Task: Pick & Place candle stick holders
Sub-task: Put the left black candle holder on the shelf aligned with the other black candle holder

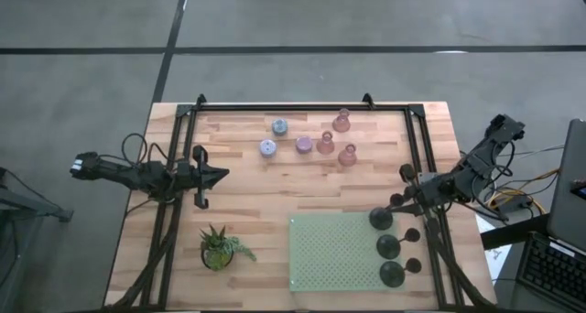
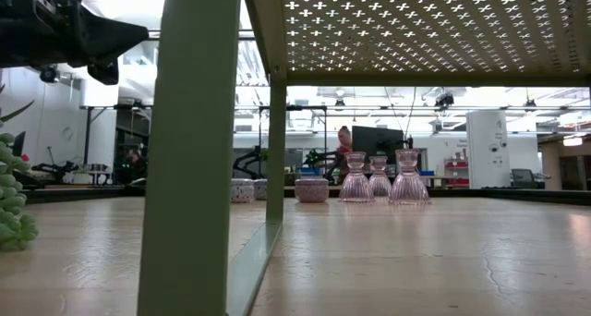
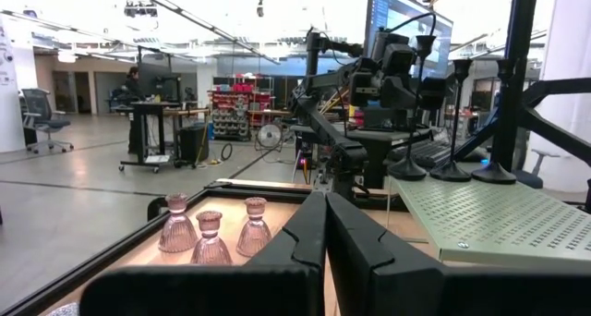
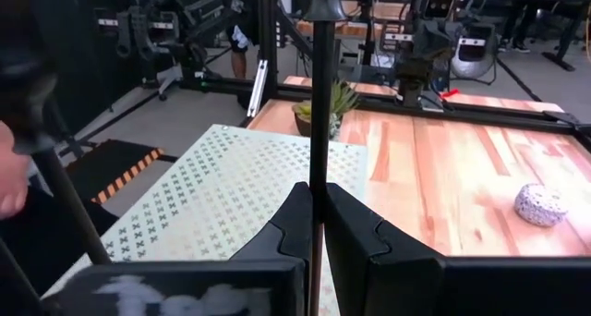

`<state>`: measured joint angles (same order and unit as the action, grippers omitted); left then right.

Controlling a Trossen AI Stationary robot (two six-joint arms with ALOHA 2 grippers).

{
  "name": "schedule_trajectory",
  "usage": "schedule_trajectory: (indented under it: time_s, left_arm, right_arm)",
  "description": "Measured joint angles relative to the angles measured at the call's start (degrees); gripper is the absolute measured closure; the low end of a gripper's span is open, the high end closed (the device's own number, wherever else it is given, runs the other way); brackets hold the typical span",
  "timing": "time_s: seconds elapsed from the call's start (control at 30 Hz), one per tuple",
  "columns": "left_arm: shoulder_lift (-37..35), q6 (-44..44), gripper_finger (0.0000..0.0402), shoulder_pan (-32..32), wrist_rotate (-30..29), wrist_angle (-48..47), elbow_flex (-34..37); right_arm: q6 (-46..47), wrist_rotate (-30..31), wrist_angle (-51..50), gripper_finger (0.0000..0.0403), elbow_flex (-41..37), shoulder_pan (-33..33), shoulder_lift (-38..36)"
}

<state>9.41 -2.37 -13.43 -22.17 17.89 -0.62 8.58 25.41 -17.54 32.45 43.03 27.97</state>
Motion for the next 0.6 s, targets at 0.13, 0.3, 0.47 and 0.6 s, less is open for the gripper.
schedule_trajectory:
  time_s: [0.13, 0.3, 0.47, 0.6]
  left_arm:
    - [0.00, 0.01, 0.0390, 0.00, 0.00, 0.01, 0.00]
    - [0.00, 0.00, 0.0390, 0.00, 0.00, 0.02, 0.00]
    - [0.00, 0.00, 0.0390, 0.00, 0.00, 0.02, 0.00]
    - [0.00, 0.00, 0.0390, 0.00, 0.00, 0.00, 0.00]
  right_arm:
    - [0.30, -0.21, -0.70, 0.0390, -0.42, 0.00, -1.66]
    - [1.55, -1.71, -0.70, 0.0390, -0.77, 0.28, -2.48]
    - [1.55, -2.10, -0.75, 0.0390, -1.00, 1.20, -2.48]
    - [1.70, -2.10, -0.72, 0.0390, -1.26, 1.76, -2.48]
